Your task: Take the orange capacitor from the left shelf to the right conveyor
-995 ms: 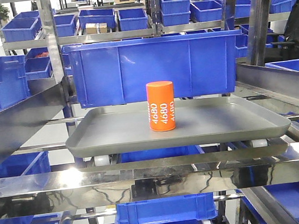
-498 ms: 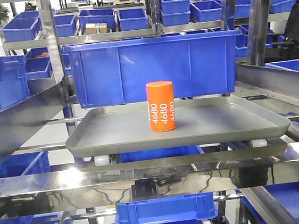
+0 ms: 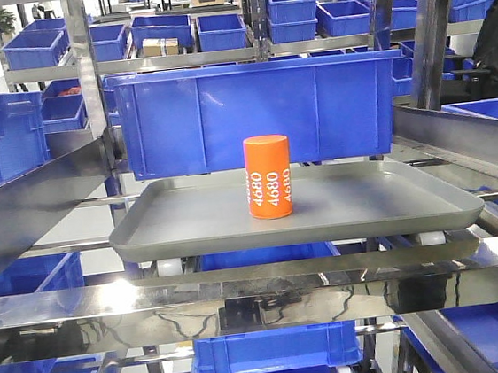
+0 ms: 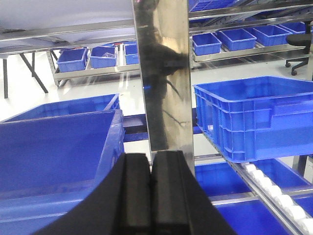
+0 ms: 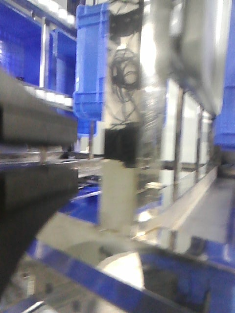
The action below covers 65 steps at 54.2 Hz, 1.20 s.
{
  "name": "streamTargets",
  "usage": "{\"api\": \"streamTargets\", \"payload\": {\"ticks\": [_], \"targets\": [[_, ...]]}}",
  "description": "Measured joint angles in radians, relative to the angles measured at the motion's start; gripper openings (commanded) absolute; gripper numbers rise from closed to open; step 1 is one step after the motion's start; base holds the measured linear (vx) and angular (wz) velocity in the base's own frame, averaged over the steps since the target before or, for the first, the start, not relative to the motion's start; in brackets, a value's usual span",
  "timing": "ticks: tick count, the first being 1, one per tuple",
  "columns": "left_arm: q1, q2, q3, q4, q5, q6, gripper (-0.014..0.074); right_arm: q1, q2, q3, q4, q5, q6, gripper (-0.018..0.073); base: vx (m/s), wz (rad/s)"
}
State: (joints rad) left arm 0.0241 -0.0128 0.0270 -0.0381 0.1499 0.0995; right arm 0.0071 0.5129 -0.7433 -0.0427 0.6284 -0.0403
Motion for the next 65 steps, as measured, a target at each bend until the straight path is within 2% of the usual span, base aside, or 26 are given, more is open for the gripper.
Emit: {"api": "streamTargets", "payload": {"ticks": [5,11,21,34,42,55,65], "targets": [[0.000,0.000,0.000,0.000,0.000,0.000,-0.0006,0.000,0.027,-0.039,0.053,0.000,-0.056,0.0603,0.00,0.00],[0.000,0.000,0.000,0.000,0.000,0.000,-0.0006,0.000,0.088,-0.093,0.146,0.001,-0.157,0.0729,0.00,0.00],[0.000,0.000,0.000,0.000,0.000,0.000,-0.0006,0.000,0.221,-0.187,0.351,0.032,-0.343,0.0722,0.00,0.00],[0.000,0.000,0.000,0.000,0.000,0.000,-0.0006,0.000,0.398,-0.319,0.712,0.048,-0.649,0.0694,0.00,0.00],[0.000,0.000,0.000,0.000,0.000,0.000,-0.0006,0.000,0.507,-0.396,0.890,0.058,-0.803,0.0691,0.00,0.00],[0.000,0.000,0.000,0.000,0.000,0.000,-0.0006,0.000,0.697,-0.519,1.093,0.095,-0.947,0.0686,0.00,0.00],[0.000,0.000,0.000,0.000,0.000,0.000,-0.0006,0.036,0.819,-0.592,1.155,0.110,-0.991,0.0680,0.00,0.00]]}}
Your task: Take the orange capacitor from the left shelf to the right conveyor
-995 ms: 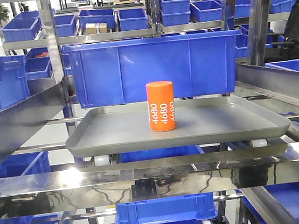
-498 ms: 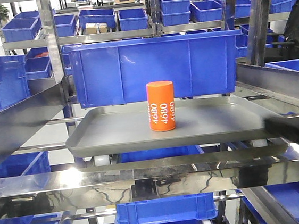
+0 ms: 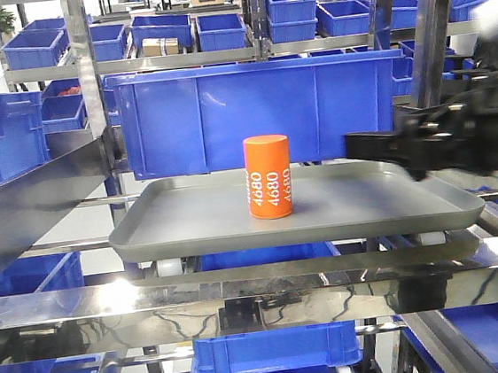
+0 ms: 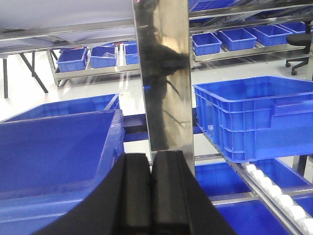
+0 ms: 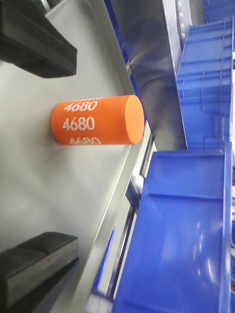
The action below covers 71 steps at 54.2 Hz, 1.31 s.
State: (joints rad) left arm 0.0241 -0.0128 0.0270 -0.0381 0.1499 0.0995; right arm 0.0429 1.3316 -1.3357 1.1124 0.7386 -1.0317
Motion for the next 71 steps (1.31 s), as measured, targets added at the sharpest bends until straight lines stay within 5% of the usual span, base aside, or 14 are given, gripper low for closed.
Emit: {"api": "streamTargets", "payload": {"ticks": [21,39,59,71], "targets": [[0.000,0.000,0.000,0.000,0.000,0.000,-0.0006,0.190,0.187,-0.095,0.009,-0.139,-0.025,0.0669,0.00,0.00],[0.000,0.000,0.000,0.000,0.000,0.000,-0.0006,0.280,0.327,-0.206,0.025,-0.243,-0.036,0.0643,0.00,0.00],[0.000,0.000,0.000,0.000,0.000,0.000,-0.0006,0.297,0.356,-0.224,0.026,-0.247,-0.032,0.0370,0.00,0.00],[0.000,0.000,0.000,0.000,0.000,0.000,-0.0006,0.297,0.356,-0.224,0.025,-0.242,-0.032,0.0344,0.00,0.00]]}}
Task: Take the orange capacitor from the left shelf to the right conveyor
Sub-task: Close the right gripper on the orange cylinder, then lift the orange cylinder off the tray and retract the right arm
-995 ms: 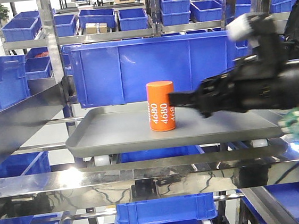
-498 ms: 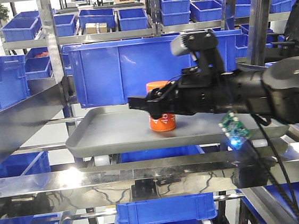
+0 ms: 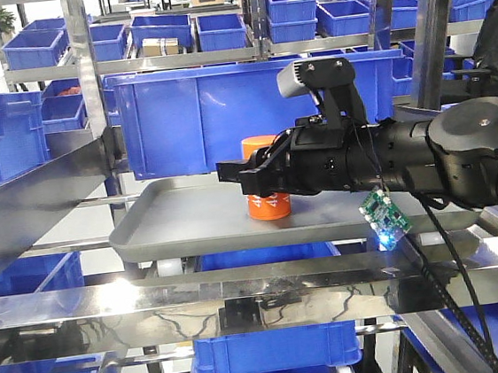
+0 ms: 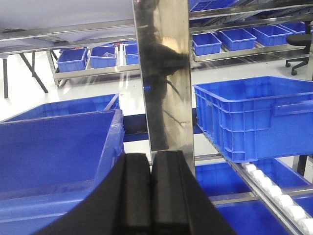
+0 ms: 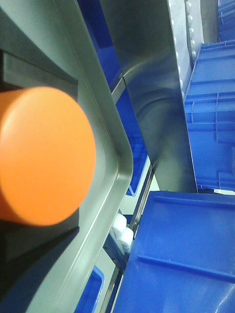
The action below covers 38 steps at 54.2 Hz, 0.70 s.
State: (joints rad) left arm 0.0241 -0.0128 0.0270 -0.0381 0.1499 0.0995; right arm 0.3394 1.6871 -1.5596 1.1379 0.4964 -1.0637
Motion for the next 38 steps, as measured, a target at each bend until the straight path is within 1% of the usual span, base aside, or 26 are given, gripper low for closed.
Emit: {"api": "streamTargets", "payload": {"ticks": [9,15,21,29,30,34,38], "targets": [[0.000,0.000,0.000,0.000,0.000,0.000,-0.0006,0.000,-0.003,-0.001,-0.009,0.000,0.000,0.0344,0.00,0.00],[0.000,0.000,0.000,0.000,0.000,0.000,-0.0006,0.000,-0.032,-0.001,-0.050,0.012,0.001,0.0344,0.00,0.00],[0.000,0.000,0.000,0.000,0.000,0.000,-0.0006,0.000,-0.099,-0.001,-0.076,0.020,0.013,0.0344,0.00,0.00],[0.000,0.000,0.000,0.000,0.000,0.000,-0.0006,0.000,-0.222,-0.001,-0.081,0.058,0.019,0.0344,0.00,0.00],[0.000,0.000,0.000,0.000,0.000,0.000,-0.0006,0.000,-0.356,0.027,-0.062,0.177,-0.007,0.0344,0.00,0.00],[0.000,0.000,0.000,0.000,0.000,0.000,-0.0006,0.000,-0.416,0.085,-0.013,0.204,-0.052,0.0345,0.00,0.00],[0.000,0.000,0.000,0.000,0.000,0.000,-0.0006,0.000,-0.472,0.181,0.050,0.215,-0.116,0.0345,0.00,0.00]]}}
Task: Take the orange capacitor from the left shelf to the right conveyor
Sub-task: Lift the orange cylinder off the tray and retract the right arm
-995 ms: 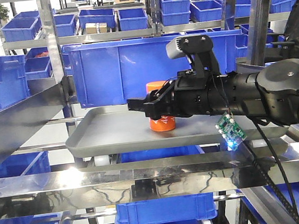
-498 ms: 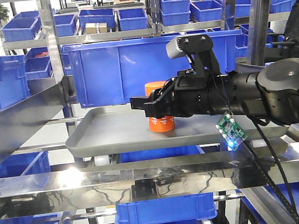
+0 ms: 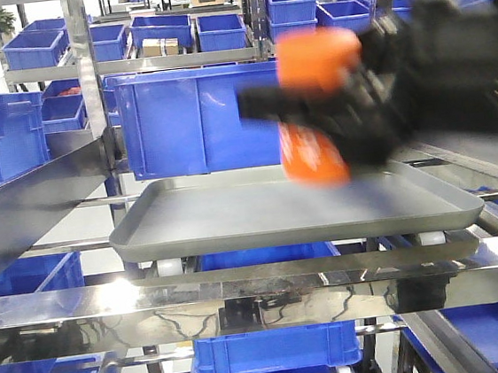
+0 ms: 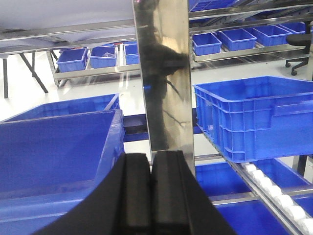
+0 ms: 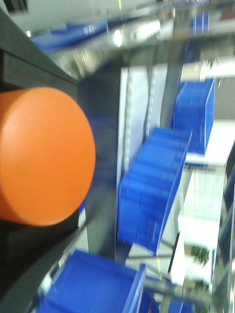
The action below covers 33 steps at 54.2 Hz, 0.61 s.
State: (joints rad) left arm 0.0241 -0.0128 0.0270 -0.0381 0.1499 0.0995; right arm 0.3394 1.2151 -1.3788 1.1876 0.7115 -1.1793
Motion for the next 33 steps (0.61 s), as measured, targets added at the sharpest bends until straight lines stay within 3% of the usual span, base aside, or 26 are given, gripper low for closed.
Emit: {"api": "streamTargets", "payload": {"ticks": [11,33], "targets": [[0.000,0.000,0.000,0.000,0.000,0.000,-0.0006,0.000,-0.142,0.279,0.170,0.009,-0.163,0.0345,0.00,0.00],[0.000,0.000,0.000,0.000,0.000,0.000,-0.0006,0.000,-0.212,0.718,0.270,-0.037,-0.243,0.0345,0.00,0.00]]}}
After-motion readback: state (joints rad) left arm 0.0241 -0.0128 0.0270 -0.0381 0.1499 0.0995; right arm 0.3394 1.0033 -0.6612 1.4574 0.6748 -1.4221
